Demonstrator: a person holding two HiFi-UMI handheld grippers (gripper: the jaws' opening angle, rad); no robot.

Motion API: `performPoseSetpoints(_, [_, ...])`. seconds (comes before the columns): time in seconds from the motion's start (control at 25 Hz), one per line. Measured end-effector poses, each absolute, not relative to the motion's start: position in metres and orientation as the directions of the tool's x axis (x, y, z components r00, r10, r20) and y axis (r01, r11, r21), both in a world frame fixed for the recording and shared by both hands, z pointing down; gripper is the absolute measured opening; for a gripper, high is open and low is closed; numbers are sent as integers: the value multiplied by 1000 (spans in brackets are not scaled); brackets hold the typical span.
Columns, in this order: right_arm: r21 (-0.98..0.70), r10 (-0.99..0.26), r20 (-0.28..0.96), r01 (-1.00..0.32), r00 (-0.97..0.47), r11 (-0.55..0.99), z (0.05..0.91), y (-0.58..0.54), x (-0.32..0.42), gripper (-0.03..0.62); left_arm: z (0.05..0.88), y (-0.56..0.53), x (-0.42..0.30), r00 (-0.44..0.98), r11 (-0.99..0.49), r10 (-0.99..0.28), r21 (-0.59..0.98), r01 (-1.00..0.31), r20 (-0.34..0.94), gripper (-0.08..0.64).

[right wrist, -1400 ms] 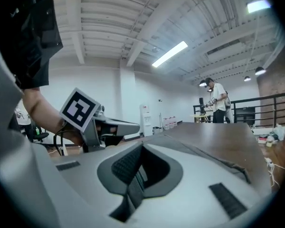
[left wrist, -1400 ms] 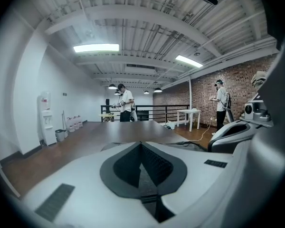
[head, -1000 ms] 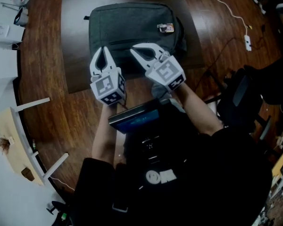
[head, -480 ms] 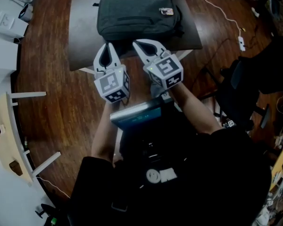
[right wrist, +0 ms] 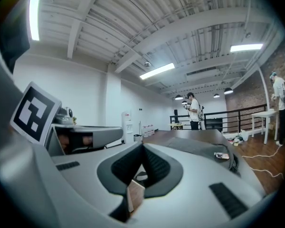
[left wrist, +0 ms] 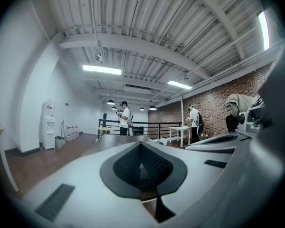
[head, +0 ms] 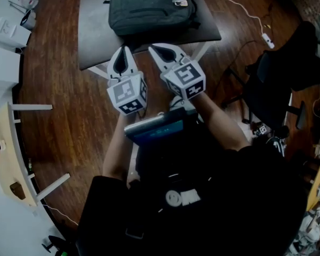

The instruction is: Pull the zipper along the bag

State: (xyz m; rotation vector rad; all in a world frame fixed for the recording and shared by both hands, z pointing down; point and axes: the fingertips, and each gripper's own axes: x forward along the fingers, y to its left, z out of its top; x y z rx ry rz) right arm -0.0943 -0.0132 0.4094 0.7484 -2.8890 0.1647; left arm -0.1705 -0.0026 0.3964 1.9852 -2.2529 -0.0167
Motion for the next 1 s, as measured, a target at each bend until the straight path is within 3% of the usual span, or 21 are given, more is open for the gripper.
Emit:
performPoseSetpoints(0.48, [-84, -453, 166, -470, -876, 878, 399, 1, -86, 6, 387, 11, -162, -131, 140, -988, 107, -984, 84, 2])
performPoseSetpoints(1.0, [-148, -469, 144, -488, -871, 860, 396, -5, -34, 6, 388, 2, -101, -94, 105, -988, 91, -990, 122, 2])
